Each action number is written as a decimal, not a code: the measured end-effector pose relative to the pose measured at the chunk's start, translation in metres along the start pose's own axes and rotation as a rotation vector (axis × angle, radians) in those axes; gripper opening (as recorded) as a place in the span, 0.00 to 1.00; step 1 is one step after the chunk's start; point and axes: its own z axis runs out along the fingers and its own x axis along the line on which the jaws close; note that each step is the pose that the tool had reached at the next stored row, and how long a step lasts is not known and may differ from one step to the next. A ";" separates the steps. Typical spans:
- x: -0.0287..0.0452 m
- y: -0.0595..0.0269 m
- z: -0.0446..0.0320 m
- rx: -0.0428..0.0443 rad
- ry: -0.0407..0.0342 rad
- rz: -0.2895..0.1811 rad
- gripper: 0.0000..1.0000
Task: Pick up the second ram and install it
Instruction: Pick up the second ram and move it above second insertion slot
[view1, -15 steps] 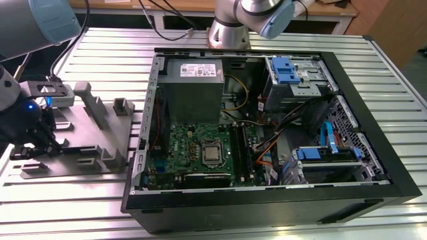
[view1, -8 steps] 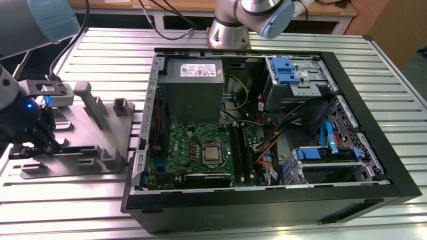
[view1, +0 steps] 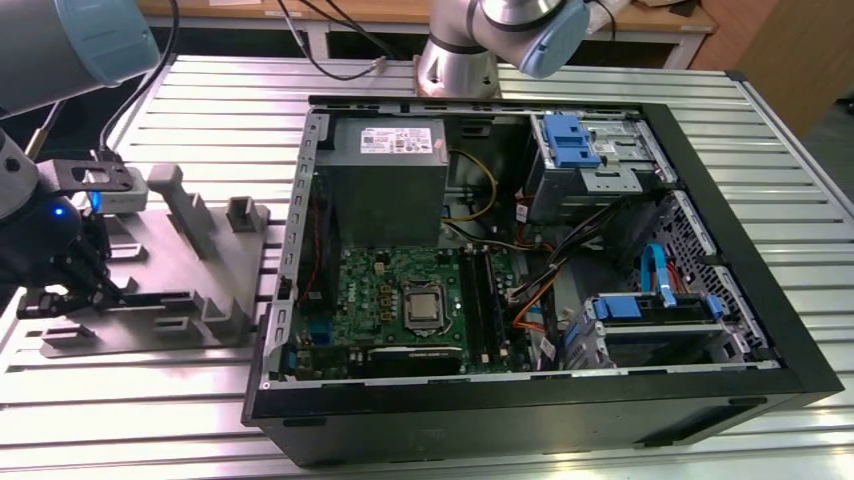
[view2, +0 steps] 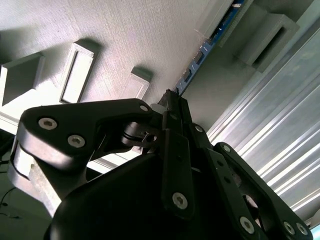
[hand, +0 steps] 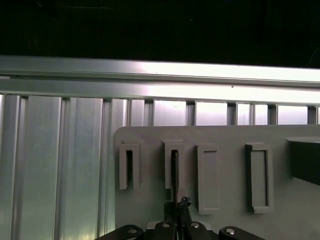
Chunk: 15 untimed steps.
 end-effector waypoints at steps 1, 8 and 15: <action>0.0000 0.0000 -0.0001 0.0001 0.0000 0.000 0.13; -0.0007 0.0001 -0.0170 0.0000 0.0001 0.000 0.13; -0.0018 0.0003 -0.0434 0.0005 0.0000 0.000 0.13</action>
